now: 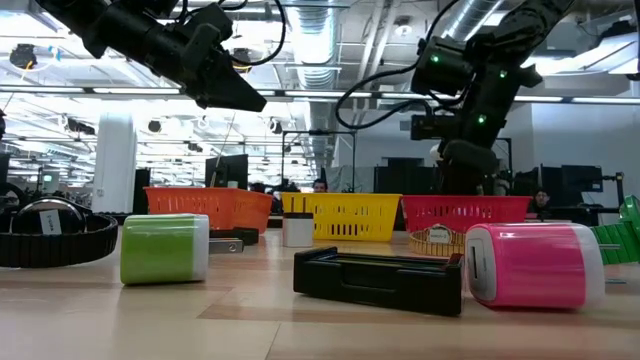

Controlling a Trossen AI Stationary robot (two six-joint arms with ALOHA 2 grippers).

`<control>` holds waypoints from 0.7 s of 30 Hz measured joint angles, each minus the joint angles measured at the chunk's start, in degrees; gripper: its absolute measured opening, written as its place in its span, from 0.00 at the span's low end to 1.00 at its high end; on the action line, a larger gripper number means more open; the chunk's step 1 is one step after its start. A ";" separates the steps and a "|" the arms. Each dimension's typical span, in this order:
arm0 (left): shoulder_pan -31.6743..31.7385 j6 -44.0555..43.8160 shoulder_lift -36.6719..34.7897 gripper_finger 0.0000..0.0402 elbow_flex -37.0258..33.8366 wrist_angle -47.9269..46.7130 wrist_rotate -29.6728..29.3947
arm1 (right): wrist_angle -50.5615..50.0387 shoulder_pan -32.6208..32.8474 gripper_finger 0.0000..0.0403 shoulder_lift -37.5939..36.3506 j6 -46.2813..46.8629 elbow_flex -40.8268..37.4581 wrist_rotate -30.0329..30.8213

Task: Pick & Place Office items
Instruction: Put the white wristwatch into the orange bin

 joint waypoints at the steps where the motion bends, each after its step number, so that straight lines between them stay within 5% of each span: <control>1: 0.00 0.00 0.00 0.28 0.00 0.02 -0.01 | 0.63 0.01 0.55 0.79 0.00 0.03 -0.03; 11: -0.02 0.00 0.00 0.28 0.00 0.51 0.01 | 1.85 -0.26 0.53 8.40 -1.75 2.21 -0.20; 21: 0.00 0.00 0.00 0.28 0.00 0.93 0.01 | 0.47 -0.77 0.35 7.96 -2.08 2.66 -1.37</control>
